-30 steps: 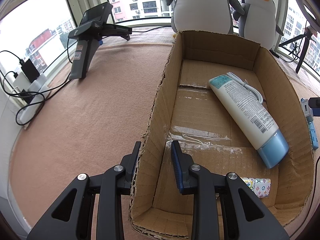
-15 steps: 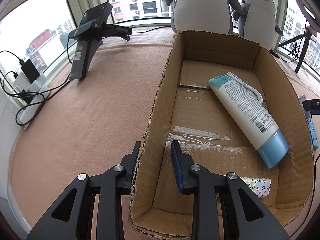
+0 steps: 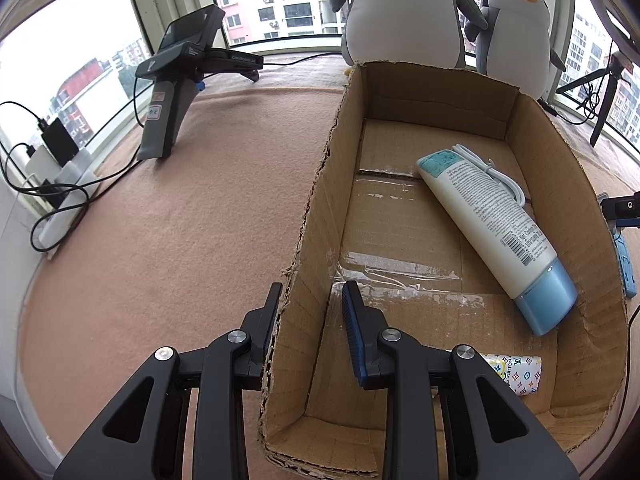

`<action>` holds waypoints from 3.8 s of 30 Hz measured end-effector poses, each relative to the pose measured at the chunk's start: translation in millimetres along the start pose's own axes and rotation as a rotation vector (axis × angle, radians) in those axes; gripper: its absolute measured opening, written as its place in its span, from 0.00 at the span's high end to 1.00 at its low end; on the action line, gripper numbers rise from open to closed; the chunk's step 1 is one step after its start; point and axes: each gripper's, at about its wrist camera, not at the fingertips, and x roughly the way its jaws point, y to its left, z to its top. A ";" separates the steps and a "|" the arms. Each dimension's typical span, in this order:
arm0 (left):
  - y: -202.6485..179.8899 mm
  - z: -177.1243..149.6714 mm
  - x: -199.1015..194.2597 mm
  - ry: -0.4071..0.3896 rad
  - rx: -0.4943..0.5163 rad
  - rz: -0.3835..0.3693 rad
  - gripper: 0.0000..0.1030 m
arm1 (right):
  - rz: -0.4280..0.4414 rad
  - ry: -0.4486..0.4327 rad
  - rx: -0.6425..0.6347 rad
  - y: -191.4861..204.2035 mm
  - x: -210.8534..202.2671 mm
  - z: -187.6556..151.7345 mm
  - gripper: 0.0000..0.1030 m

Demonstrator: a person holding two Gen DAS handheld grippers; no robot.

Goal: Organize rigid objects
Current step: 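Move the right tool to the white USB charger and grasp it, then carry the USB charger into the box and release it with the right tool, then move the right tool back to the blue phone stand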

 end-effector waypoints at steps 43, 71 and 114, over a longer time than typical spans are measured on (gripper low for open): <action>2.0 -1.9 0.5 -0.006 -0.015 -0.021 0.74 | -0.047 -0.188 -0.353 161.2 -0.6 35.6 0.58; 1.6 -1.9 1.1 -0.012 -0.003 -0.008 0.74 | -0.064 -0.218 -0.362 150.6 -12.9 36.6 0.36; -1.0 -2.3 0.7 -0.010 0.019 0.019 0.74 | -0.128 -0.017 -0.001 -44.2 -34.9 -38.0 0.44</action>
